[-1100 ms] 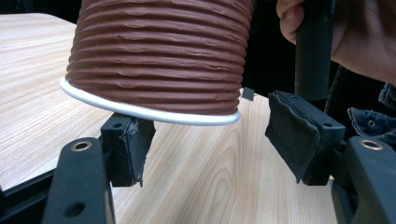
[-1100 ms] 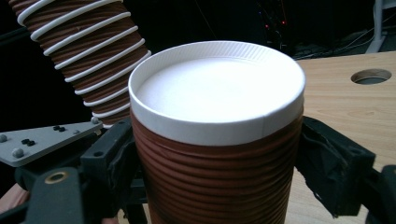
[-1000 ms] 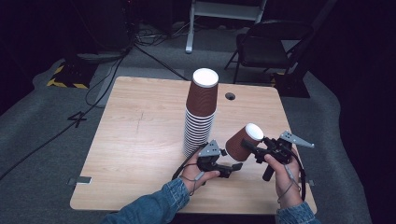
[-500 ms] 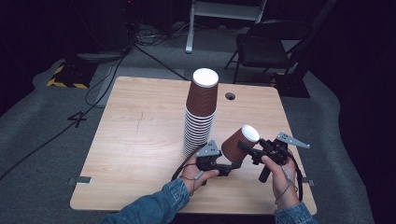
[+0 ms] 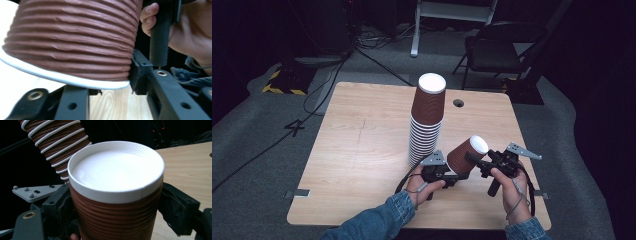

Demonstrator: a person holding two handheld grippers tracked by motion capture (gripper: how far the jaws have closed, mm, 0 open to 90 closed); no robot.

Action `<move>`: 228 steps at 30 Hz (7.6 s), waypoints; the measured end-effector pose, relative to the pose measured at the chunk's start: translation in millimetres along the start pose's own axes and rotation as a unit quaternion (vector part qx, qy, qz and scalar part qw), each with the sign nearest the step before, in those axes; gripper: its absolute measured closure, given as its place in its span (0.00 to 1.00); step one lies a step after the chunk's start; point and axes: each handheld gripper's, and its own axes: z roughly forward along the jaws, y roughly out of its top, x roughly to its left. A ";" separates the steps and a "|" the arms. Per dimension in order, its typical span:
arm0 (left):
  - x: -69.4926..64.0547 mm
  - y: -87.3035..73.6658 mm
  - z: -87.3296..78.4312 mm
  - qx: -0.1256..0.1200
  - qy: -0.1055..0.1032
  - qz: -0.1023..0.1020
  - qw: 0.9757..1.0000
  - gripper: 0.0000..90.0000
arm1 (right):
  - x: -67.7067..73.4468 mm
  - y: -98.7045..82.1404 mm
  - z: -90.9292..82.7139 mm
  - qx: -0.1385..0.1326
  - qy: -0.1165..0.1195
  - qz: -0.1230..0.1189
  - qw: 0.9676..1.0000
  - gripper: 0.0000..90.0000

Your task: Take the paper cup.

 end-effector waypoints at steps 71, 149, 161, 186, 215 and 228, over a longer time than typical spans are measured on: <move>-12.6 13.5 -23.5 0.027 -0.030 0.066 0.997 0.94 | -2.6 10.6 -8.0 -0.023 0.041 0.032 0.998 0.17; -47.3 73.9 -49.1 0.446 0.005 0.261 0.856 0.94 | 38.2 71.9 -11.6 0.213 0.021 -0.146 0.966 0.25; -49.6 73.6 -45.0 0.451 0.006 0.274 0.849 0.94 | 53.7 73.0 14.3 0.294 0.025 -0.178 0.939 0.22; -49.5 72.5 -44.1 0.453 0.005 0.277 0.847 0.93 | 71.5 57.2 60.9 0.431 0.054 -0.206 0.877 0.20; -51.5 67.8 -41.1 0.467 -0.015 0.298 0.832 0.93 | 82.0 44.5 87.7 0.517 0.075 -0.202 0.829 0.20; -56.0 78.0 -34.5 0.520 -0.029 0.312 0.794 0.93 | 82.0 43.2 87.9 0.516 0.077 -0.212 0.826 0.19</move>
